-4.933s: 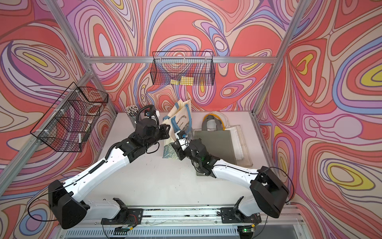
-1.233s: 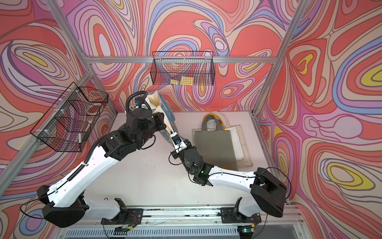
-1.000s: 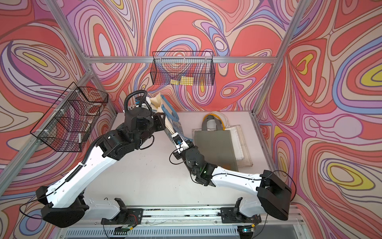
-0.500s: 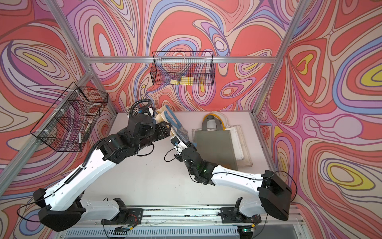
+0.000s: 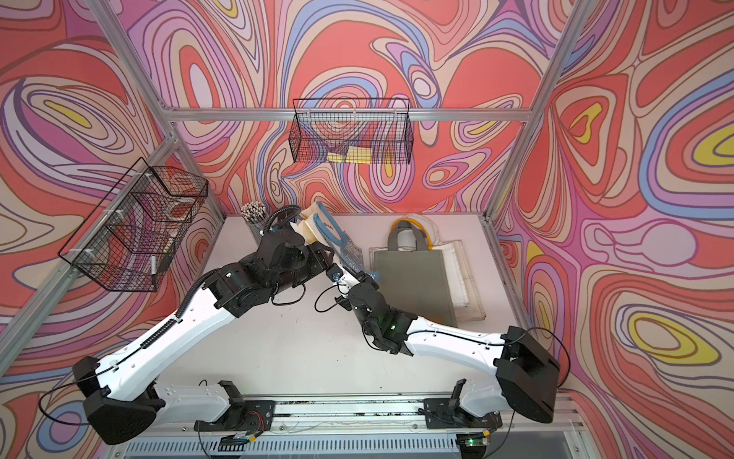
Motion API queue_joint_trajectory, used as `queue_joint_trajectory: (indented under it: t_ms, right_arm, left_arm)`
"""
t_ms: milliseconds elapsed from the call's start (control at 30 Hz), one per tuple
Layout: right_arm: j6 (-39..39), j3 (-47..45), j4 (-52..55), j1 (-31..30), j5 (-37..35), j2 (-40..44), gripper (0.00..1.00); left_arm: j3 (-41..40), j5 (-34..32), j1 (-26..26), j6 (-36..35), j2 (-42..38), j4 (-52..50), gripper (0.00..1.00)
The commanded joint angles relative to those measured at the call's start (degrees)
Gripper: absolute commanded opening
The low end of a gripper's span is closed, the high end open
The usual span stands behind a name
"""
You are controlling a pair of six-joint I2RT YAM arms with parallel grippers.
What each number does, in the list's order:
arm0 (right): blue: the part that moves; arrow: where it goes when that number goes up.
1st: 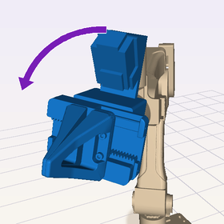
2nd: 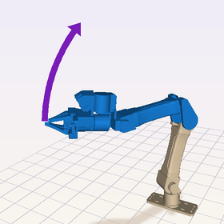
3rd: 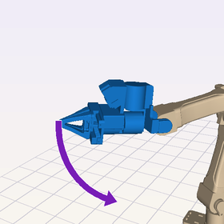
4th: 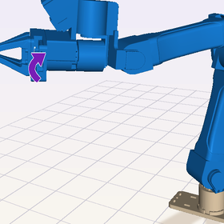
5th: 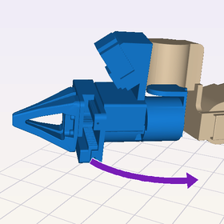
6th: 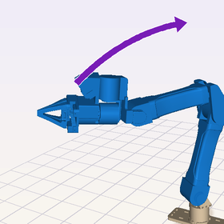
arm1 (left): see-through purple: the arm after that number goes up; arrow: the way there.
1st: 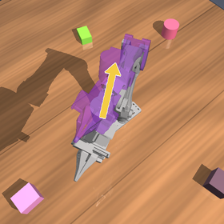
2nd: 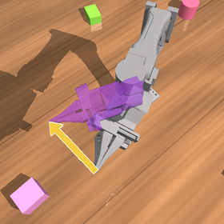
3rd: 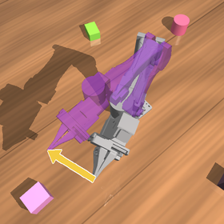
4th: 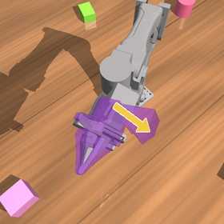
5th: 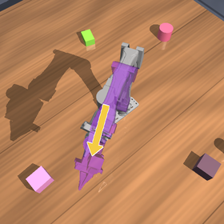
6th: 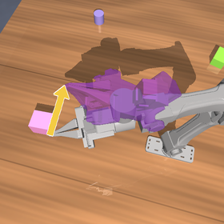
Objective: Put away the canvas bag
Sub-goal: Press the canvas bag.
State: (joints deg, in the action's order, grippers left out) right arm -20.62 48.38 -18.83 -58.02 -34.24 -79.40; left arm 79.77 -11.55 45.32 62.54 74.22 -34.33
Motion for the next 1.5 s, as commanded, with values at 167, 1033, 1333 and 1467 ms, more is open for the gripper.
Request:
queue_joint_trajectory:
  t_ms: [167, 1033, 1333, 1467]
  right_arm:
    - [-5.9, -3.1, -15.7, -0.4, 4.1, -0.8, 0.00]
    - [1.9, -12.1, -19.3, 2.6, 19.1, 5.0, 0.83]
    - [-0.2, -12.8, -22.9, 2.6, 17.3, 4.0, 0.83]
    - [-1.5, -14.3, -26.4, 2.6, 14.6, 5.0, 0.80]
  left_arm:
    - [-4.1, -2.4, 0.4, 3.2, -2.3, -0.2, 0.20]
    - [0.6, 25.0, -13.4, -1.0, -2.9, 3.5, 0.00]
    - [2.5, 35.3, -18.7, -0.6, -2.4, 3.9, 0.00]
    - [2.9, 38.8, -21.3, -0.3, -2.4, 3.6, 0.00]
